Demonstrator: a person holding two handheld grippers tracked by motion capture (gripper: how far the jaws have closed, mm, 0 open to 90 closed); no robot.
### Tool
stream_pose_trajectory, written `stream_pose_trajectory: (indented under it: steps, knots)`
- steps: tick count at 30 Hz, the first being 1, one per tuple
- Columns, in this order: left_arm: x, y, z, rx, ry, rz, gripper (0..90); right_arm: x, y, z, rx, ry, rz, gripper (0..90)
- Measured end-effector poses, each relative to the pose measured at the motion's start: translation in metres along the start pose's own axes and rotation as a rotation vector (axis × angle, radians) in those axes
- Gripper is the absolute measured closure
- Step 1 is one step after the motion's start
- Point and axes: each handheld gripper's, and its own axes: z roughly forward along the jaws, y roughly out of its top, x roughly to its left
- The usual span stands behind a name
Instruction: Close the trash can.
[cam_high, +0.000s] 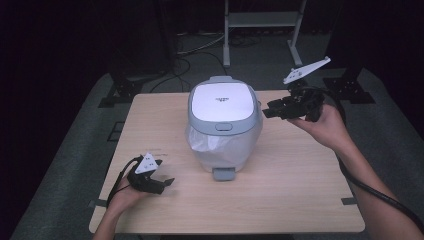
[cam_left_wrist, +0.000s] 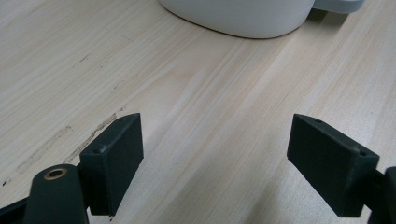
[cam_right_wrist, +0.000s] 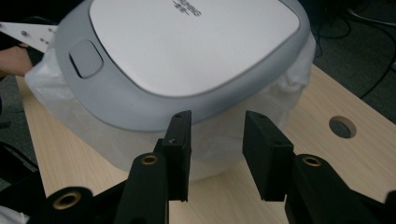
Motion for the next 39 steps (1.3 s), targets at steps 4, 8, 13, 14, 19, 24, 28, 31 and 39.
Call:
stream_pose_trajectory:
  steps: [4, 8, 13, 14, 19, 24, 28, 31, 39]
  knots:
    - [0.0, 0.0, 0.0, 0.001, 0.001, 0.0, 17.4, -0.007, -0.013, 0.0, 0.004, -0.006, 0.026, 59.1]
    - [0.0, 0.0, 0.0, -0.003, 0.0, 0.0, 17.4, -0.011, -0.025, 0.001, 0.014, -0.012, 0.047, 58.2]
    - [0.0, 0.0, 0.001, -0.001, -0.001, 0.002, 17.4, -0.015, -0.038, 0.003, 0.028, -0.013, 0.068, 57.5]
    - [-0.001, 0.0, 0.001, -0.002, -0.001, 0.001, 17.4, -0.016, -0.04, 0.004, 0.031, -0.015, 0.07, 57.3]
    - [-0.001, -0.001, 0.001, 0.002, -0.001, 0.0, 17.4, -0.02, -0.053, 0.01, 0.046, -0.018, 0.091, 54.4]
    - [-0.001, -0.001, 0.001, 0.003, -0.001, 0.001, 17.4, -0.022, -0.065, 0.016, 0.056, -0.026, 0.104, 52.0]
    - [-0.001, -0.001, 0.001, 0.006, -0.001, 0.002, 17.4, -0.023, -0.074, 0.017, 0.056, -0.035, 0.111, 49.3]
    - [-0.001, -0.001, 0.001, 0.004, -0.001, 0.002, 17.4, -0.023, -0.08, 0.017, 0.052, -0.045, 0.119, 48.1]
    - [-0.002, -0.001, 0.002, 0.005, -0.001, 0.004, 17.4, -0.025, -0.099, 0.022, 0.047, -0.047, 0.142, 45.0]
